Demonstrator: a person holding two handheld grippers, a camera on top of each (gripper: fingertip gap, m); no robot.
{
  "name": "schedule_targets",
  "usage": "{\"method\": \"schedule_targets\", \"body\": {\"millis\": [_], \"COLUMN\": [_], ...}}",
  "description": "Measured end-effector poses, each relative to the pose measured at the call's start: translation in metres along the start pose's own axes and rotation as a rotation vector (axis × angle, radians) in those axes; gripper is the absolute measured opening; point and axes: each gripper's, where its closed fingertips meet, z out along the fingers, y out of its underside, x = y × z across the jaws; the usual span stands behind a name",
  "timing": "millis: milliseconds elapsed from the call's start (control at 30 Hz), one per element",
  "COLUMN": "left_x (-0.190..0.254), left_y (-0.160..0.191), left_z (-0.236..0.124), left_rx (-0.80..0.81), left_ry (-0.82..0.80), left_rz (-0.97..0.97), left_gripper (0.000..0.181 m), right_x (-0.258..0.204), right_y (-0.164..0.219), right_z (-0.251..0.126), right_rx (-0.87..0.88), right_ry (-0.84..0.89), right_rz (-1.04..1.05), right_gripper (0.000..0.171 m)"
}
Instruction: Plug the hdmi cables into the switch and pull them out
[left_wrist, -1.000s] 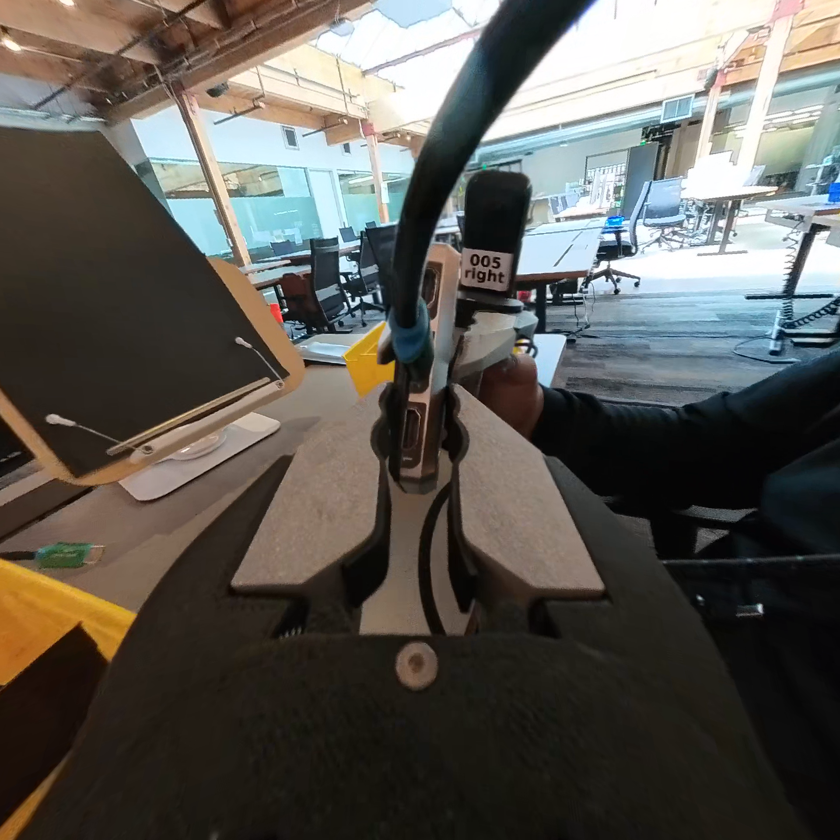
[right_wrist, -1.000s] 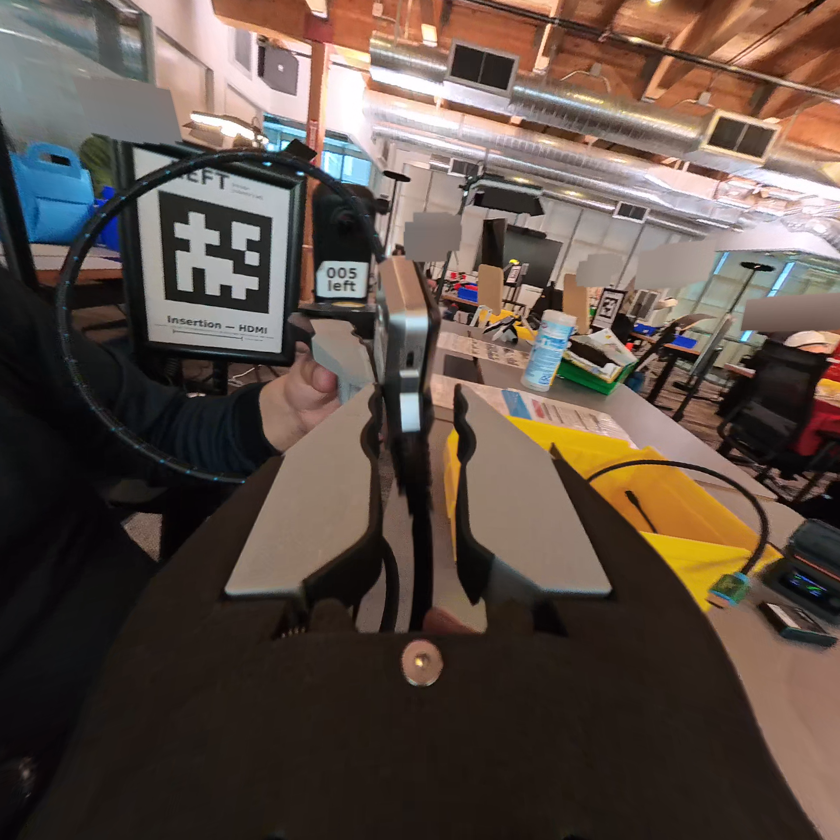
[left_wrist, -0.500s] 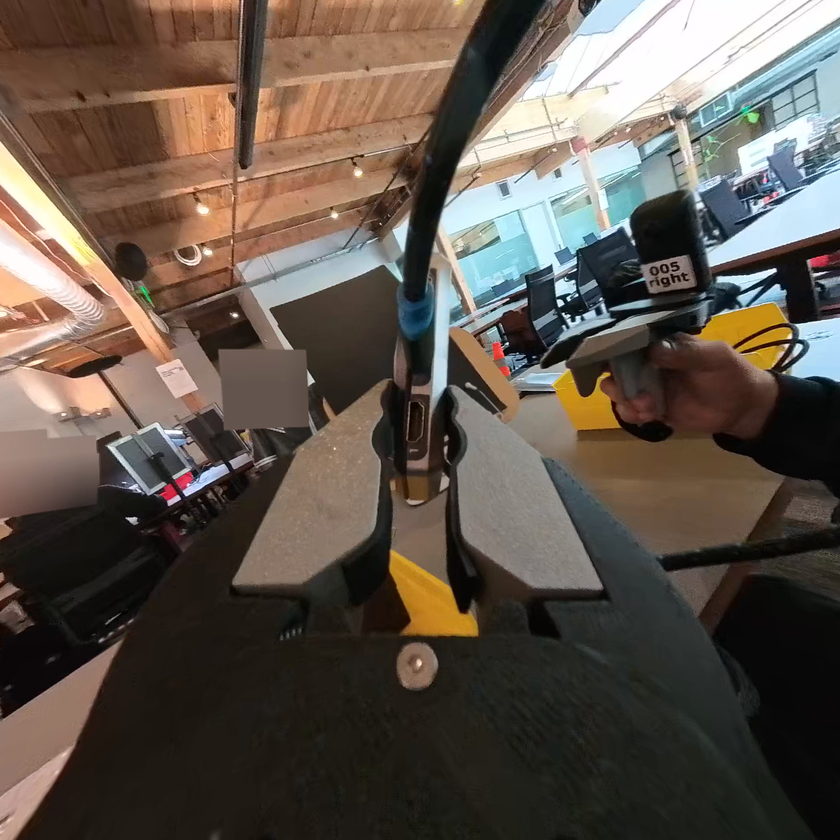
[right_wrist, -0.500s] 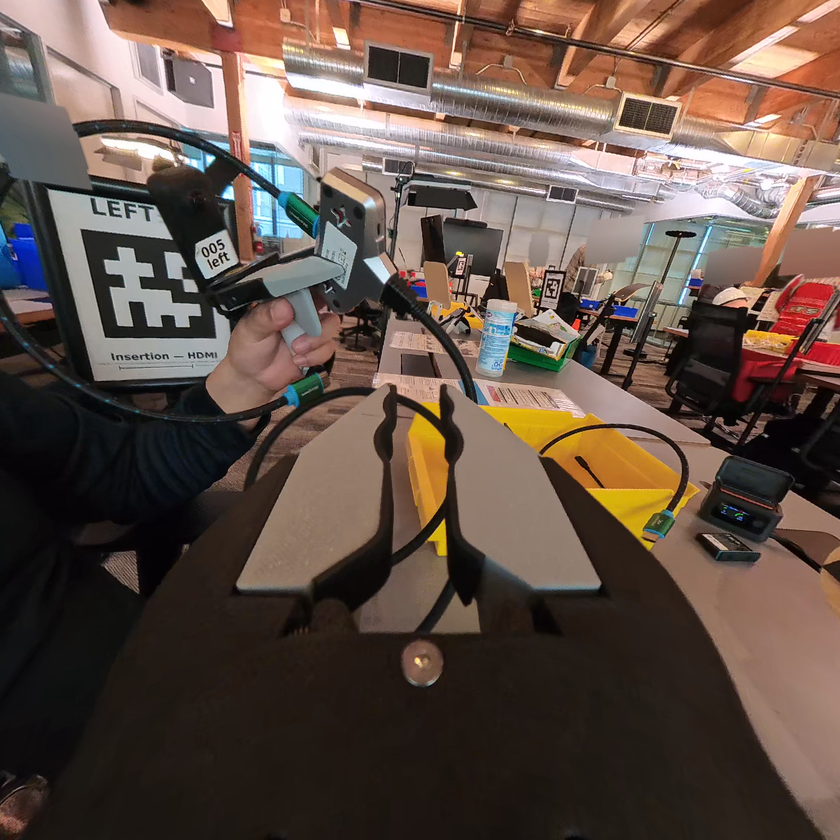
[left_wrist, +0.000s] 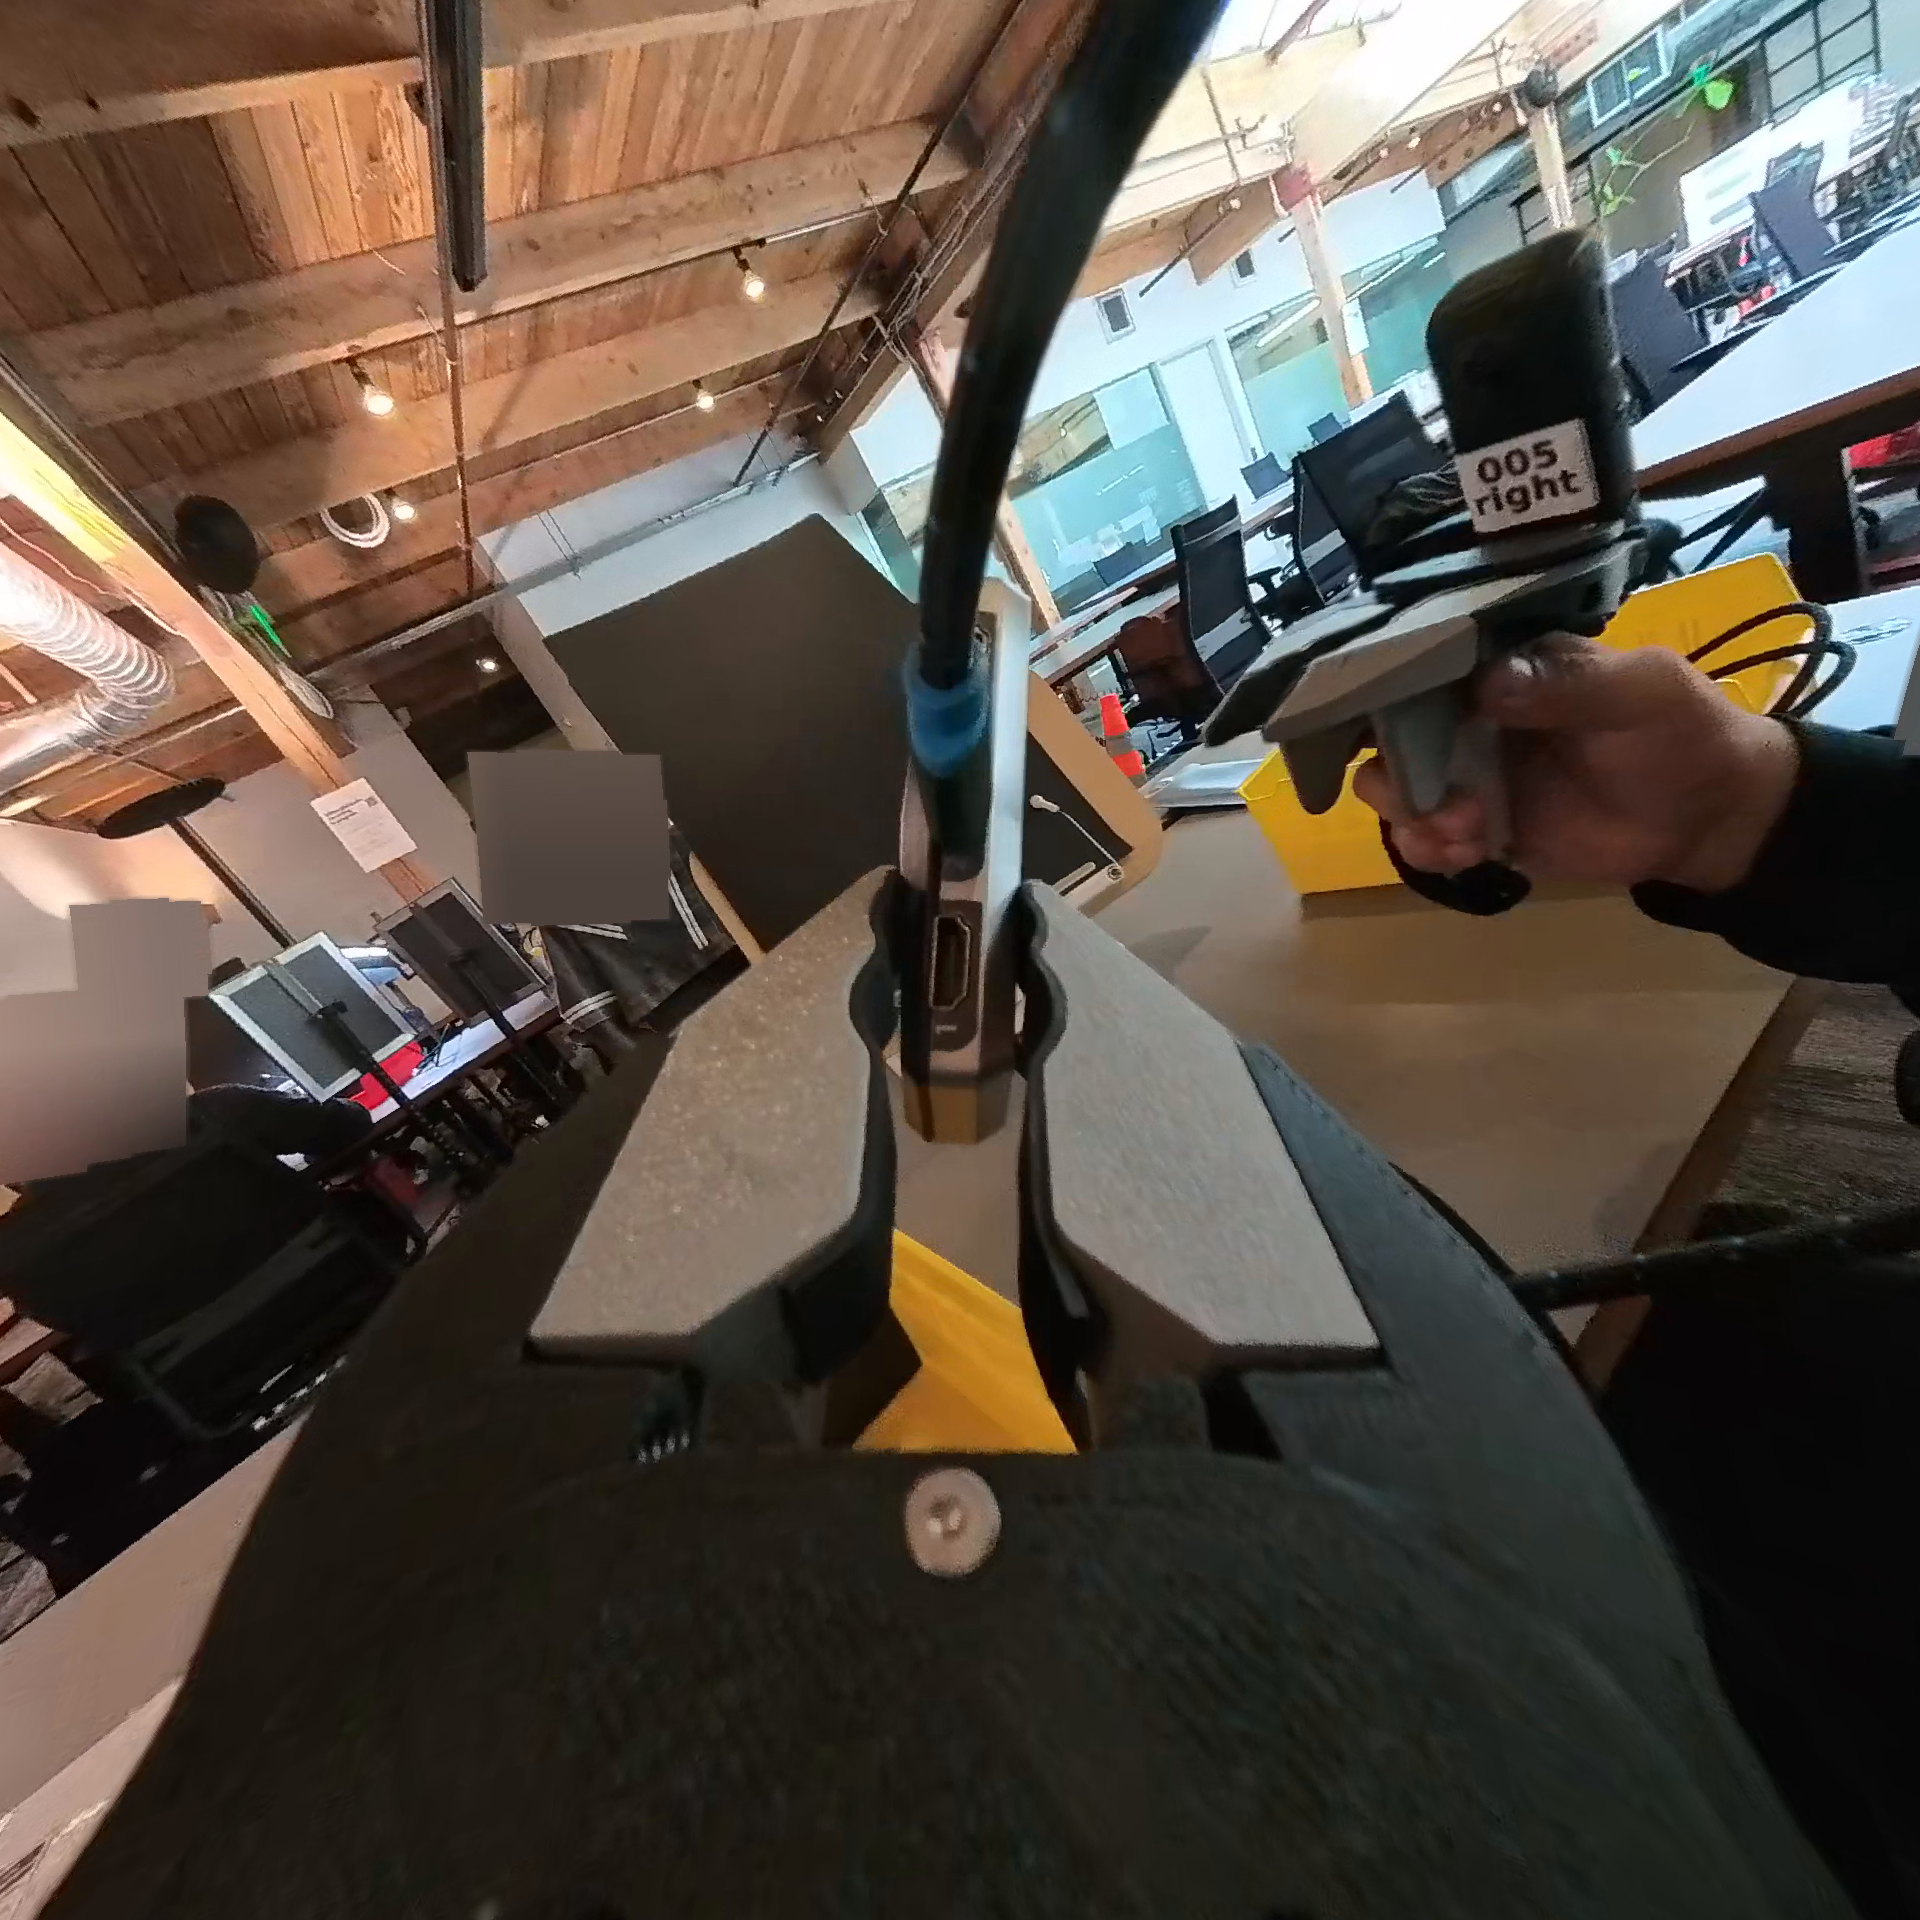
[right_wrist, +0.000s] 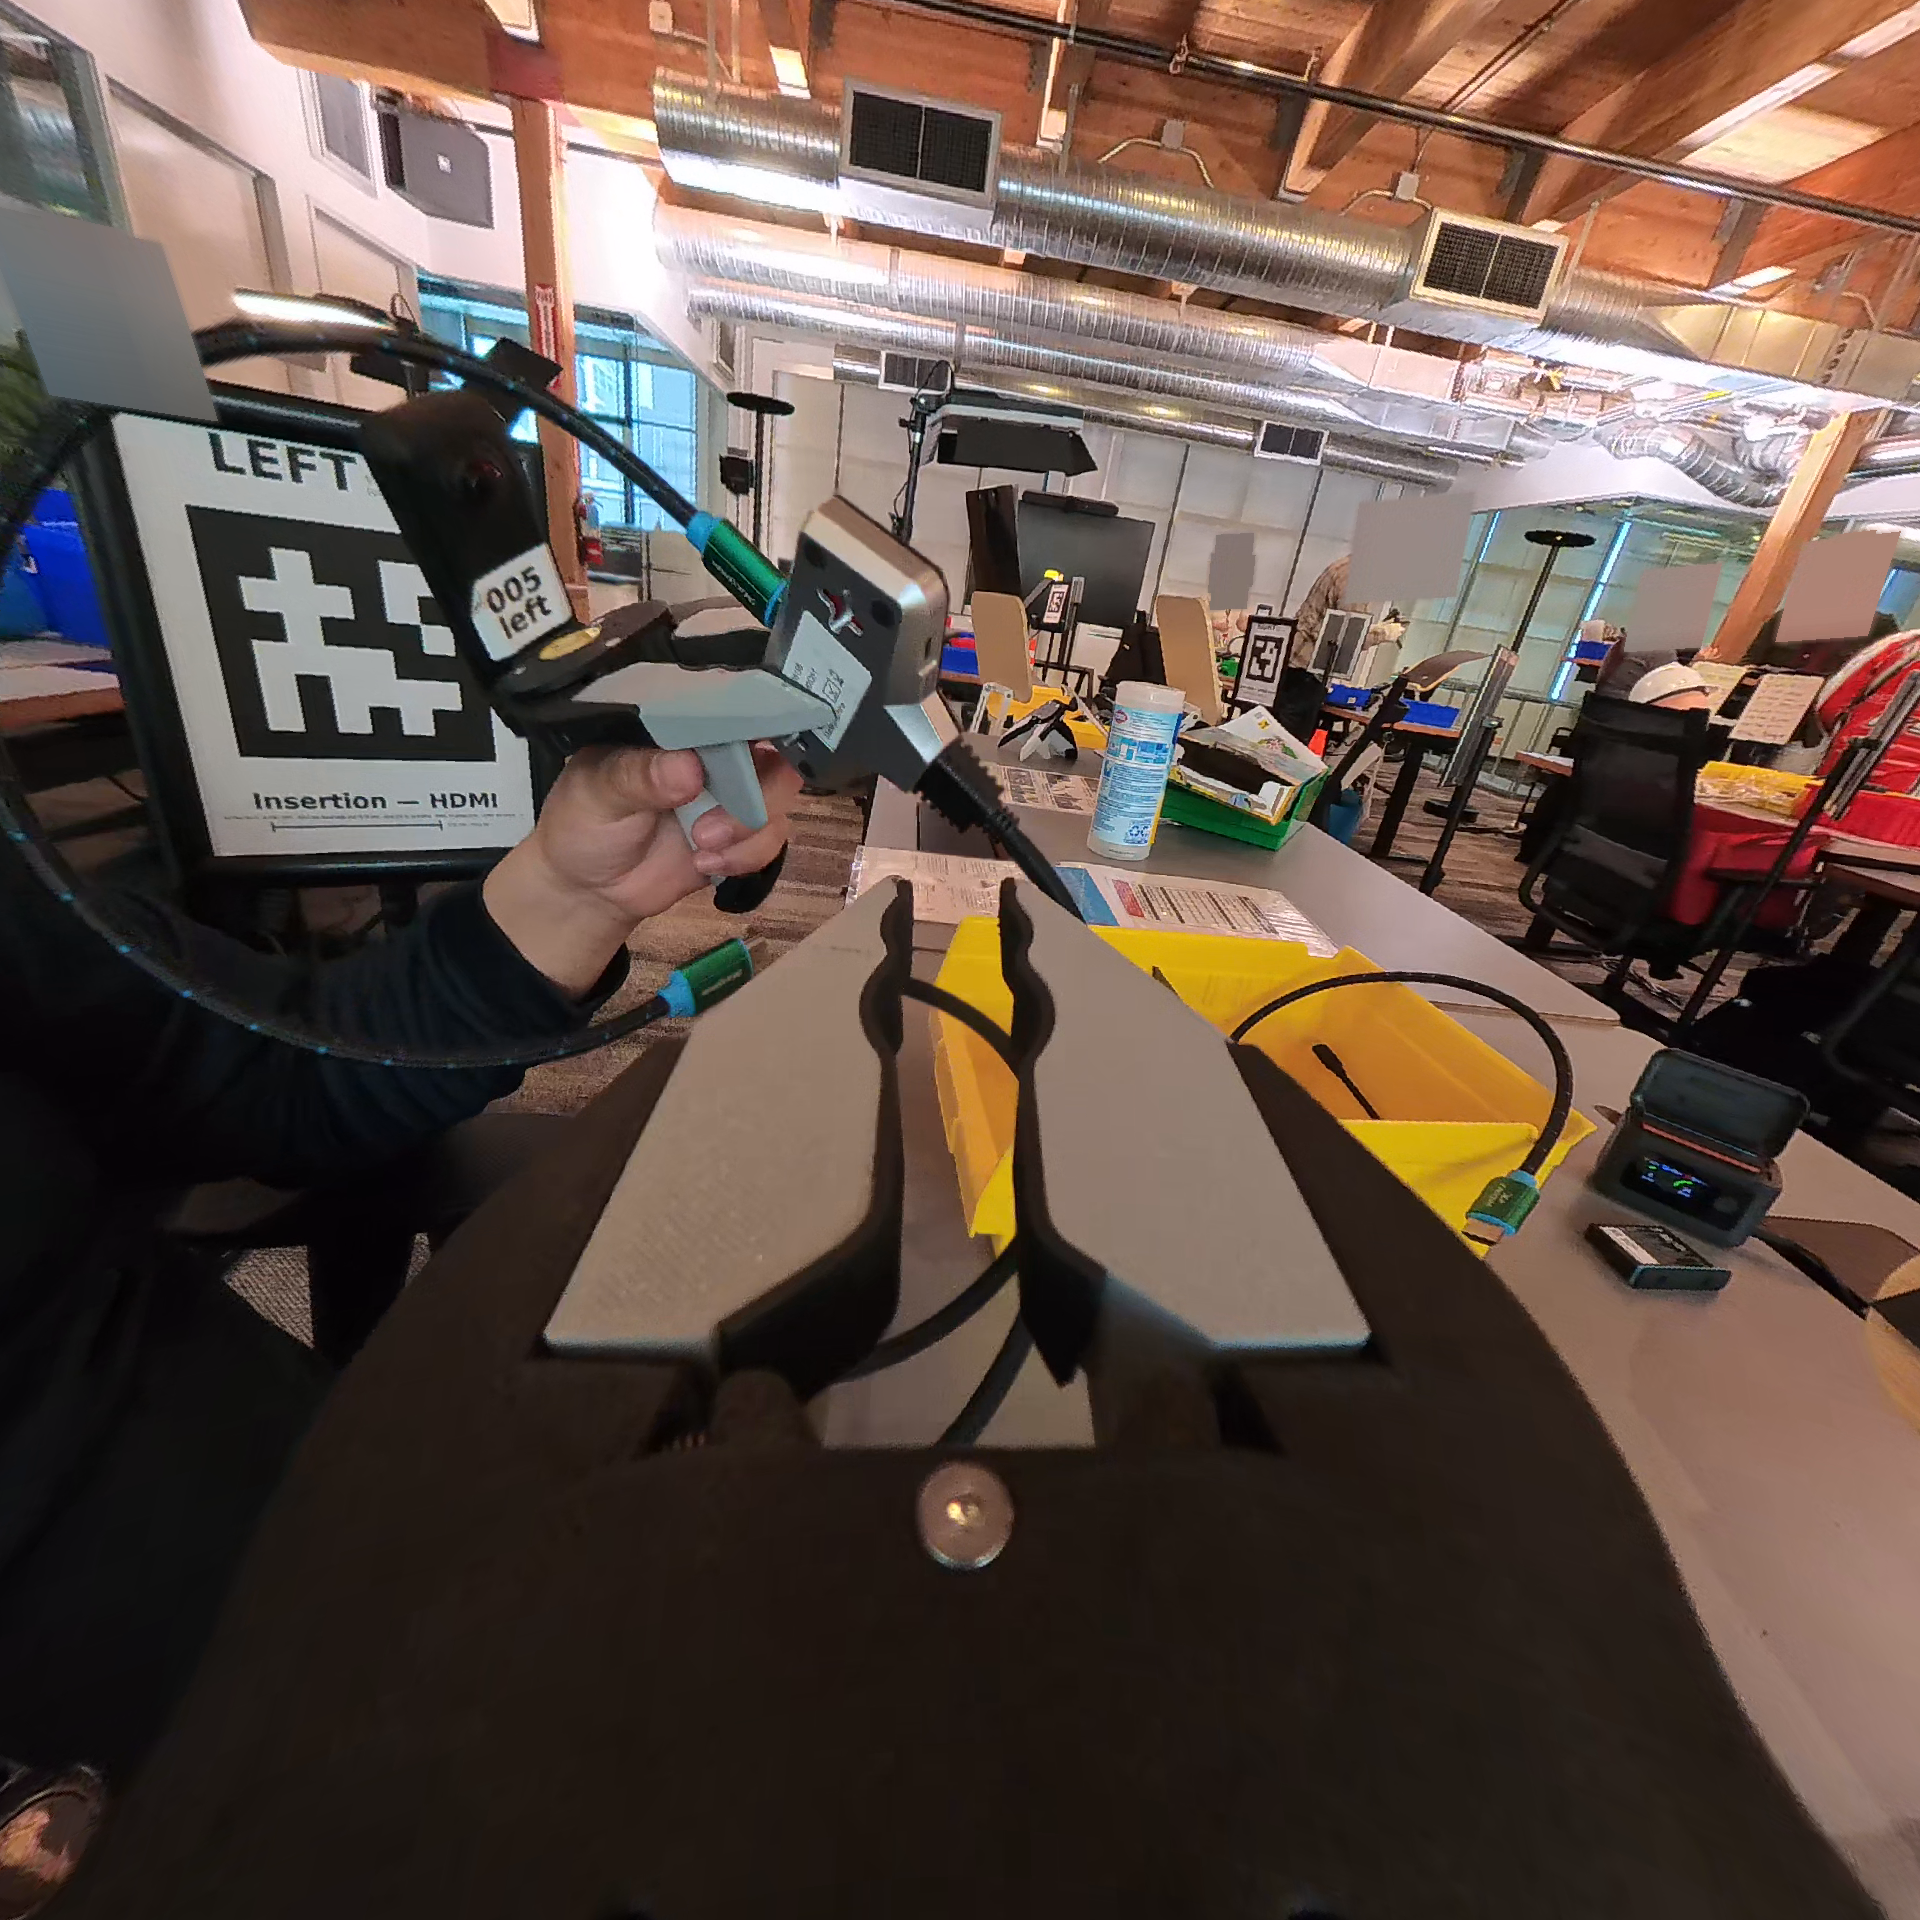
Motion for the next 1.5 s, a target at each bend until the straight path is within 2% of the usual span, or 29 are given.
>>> {"method": "schedule_targets", "body": {"millis": [533, 733, 967, 1100, 1267, 1500], "left_x": [0.014, 0.043, 0.064, 0.073, 0.083, 0.083], "left_y": [0.017, 0.039, 0.06, 0.069, 0.075, 0.079], "left_z": [0.013, 0.029, 0.043, 0.049, 0.052, 0.053], "left_rx": [-0.049, -0.133, -0.205, -0.239, -0.258, -0.272], "left_ry": [0.056, 0.166, 0.216, 0.231, 0.239, 0.232], "left_rz": [-0.016, -0.06, -0.111, -0.128, -0.109, -0.094], "left_gripper": [0.019, 0.018, 0.018, 0.018, 0.018, 0.018], "right_x": [-0.006, -0.02, -0.028, -0.031, -0.032, -0.031], "right_y": [0.008, 0.009, 0.011, 0.028, 0.041, 0.045], "right_z": [0.007, 0.015, 0.026, 0.034, 0.042, 0.044], "right_rx": [-0.058, -0.089, -0.142, -0.221, -0.244, -0.25], "right_ry": [-0.002, -0.014, 0.093, 0.087, 0.081, 0.083], "right_rz": [-0.026, -0.064, -0.238, -0.228, -0.21, -0.206], "right_gripper": [0.016, 0.029, 0.024, 0.031, 0.019, 0.021]}}
